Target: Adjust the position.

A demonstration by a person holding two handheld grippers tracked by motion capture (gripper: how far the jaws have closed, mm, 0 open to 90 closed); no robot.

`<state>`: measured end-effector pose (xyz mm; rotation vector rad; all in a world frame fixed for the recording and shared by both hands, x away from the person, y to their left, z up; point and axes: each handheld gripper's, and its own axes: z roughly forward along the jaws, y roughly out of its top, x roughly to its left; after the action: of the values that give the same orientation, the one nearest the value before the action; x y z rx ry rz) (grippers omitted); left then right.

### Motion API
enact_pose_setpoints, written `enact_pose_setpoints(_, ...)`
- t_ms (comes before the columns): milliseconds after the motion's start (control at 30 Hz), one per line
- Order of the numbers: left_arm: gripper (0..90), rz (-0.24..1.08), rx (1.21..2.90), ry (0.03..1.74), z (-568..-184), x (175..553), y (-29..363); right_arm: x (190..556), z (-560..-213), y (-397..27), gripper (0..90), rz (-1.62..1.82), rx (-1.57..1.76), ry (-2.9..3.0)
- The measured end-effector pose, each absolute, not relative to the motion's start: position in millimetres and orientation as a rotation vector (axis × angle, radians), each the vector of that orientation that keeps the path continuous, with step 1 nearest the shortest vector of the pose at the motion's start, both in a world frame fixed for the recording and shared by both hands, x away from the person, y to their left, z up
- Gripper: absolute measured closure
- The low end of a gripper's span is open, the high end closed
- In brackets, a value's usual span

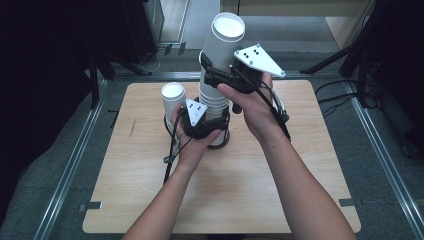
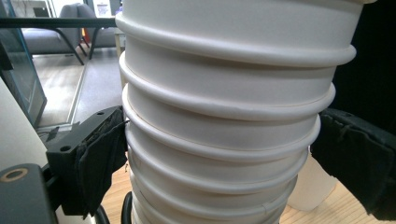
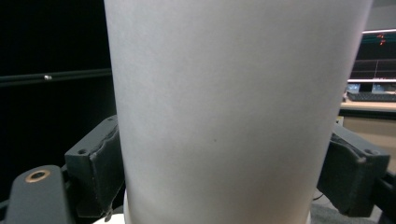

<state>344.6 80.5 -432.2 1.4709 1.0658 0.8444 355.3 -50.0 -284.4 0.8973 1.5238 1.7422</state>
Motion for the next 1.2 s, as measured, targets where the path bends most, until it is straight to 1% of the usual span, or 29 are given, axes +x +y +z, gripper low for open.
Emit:
enact_pose_setpoints(600,4.6,0.846,1.479,1.066,-432.0,344.1,81.0,338.6,-270.4,-68.9,13.3,1.772,0.865,1.460)
enact_pose_setpoints(967,5.1,0.833,1.481,1.070,-431.3,341.9,82.8,324.0,-273.3,-87.6,13.3,1.732,0.855,1.436)
enact_pose_setpoints(1200,5.1,0.826,1.488,1.059,-430.5,334.2,87.3,315.6,-279.8,-100.4,13.2,1.713,0.878,1.421)
